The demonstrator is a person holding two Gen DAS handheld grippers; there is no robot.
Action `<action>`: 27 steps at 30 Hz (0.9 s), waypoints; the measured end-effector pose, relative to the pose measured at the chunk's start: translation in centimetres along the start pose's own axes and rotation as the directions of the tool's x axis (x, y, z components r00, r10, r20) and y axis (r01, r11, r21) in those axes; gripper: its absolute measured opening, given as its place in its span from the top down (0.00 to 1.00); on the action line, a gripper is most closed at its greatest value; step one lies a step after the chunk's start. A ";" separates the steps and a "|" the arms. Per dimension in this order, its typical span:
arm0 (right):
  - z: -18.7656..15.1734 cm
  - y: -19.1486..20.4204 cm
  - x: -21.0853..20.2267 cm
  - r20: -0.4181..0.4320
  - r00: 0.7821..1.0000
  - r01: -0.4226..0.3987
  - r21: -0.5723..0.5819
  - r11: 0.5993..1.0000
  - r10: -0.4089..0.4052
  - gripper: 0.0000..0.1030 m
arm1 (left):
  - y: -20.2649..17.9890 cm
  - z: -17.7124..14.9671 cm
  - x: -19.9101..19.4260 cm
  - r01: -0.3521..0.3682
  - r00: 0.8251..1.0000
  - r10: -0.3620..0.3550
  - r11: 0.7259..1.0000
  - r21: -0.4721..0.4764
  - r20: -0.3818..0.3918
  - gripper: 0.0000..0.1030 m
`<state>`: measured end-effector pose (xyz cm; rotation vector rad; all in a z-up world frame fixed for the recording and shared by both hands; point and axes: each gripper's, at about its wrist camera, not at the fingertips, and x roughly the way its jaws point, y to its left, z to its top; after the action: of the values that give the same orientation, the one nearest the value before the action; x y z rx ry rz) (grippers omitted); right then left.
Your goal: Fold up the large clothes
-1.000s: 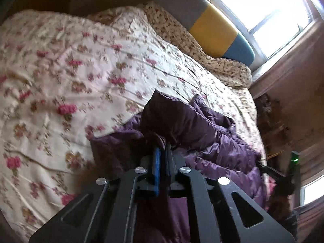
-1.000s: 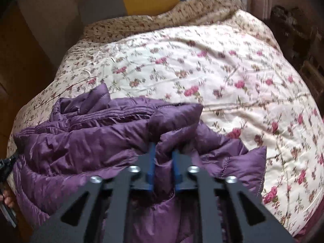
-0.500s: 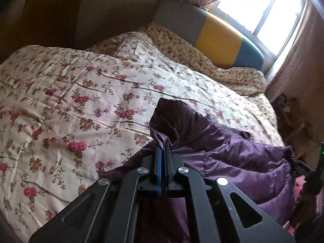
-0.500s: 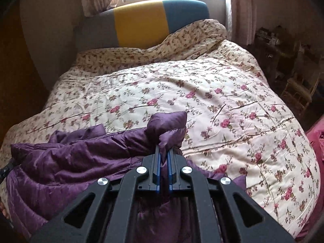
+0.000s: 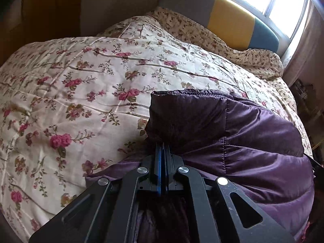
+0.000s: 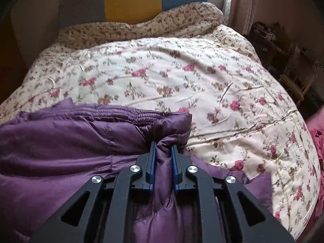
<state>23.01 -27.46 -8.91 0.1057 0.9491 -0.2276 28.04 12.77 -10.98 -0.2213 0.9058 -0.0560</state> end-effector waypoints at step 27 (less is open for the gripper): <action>-0.6 1.8 -6.4 0.088 0.995 -0.036 -0.034 0.999 0.038 0.51 | -4.1 -0.6 -8.2 0.039 0.984 -0.050 0.997 0.067 0.173 0.55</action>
<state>19.37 -24.71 -4.04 0.0830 0.8615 -0.1813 22.67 9.81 -4.11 -0.1845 0.7228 -0.1052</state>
